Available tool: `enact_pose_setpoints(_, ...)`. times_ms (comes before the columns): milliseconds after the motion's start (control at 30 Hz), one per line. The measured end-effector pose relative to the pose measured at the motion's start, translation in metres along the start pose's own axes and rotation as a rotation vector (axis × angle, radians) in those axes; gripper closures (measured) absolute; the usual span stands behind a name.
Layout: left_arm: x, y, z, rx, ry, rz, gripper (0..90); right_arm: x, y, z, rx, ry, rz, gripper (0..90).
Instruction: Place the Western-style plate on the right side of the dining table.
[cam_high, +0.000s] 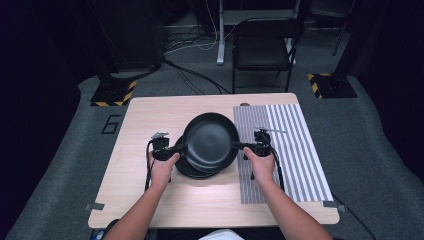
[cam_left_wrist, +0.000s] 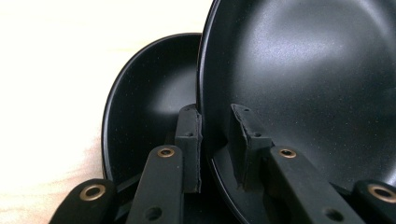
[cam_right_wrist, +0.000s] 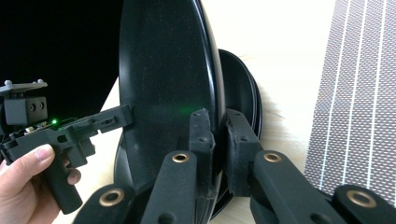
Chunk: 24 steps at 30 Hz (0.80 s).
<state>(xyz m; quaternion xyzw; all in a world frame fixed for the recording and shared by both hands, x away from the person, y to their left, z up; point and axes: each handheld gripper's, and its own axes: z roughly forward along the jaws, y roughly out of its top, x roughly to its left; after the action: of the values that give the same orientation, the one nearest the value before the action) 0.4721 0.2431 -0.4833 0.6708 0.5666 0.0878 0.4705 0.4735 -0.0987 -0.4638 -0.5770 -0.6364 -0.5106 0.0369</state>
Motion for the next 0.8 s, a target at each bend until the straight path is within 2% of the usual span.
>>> enact_pose_setpoints(167, -0.002, 0.002, -0.002, -0.004, -0.002, 0.004, 73.9, 0.000, 0.001, -0.002, 0.005, 0.011, 0.021, 82.7)
enact_pose_setpoints(400, -0.006, 0.005, -0.006, -0.008, 0.003, 0.035, 73.6, -0.001, 0.004, -0.006, 0.017, 0.031, 0.060, 82.6)
enact_pose_setpoints(600, -0.007, 0.006, -0.005, -0.012, -0.010, 0.033, 73.5, -0.006, 0.005, -0.007, 0.035, 0.051, 0.097, 82.2)
enact_pose_setpoints(800, -0.012, 0.007, -0.003, -0.020, -0.015, 0.044, 73.8, -0.016, 0.003, -0.008, 0.051, 0.074, 0.176, 82.2)
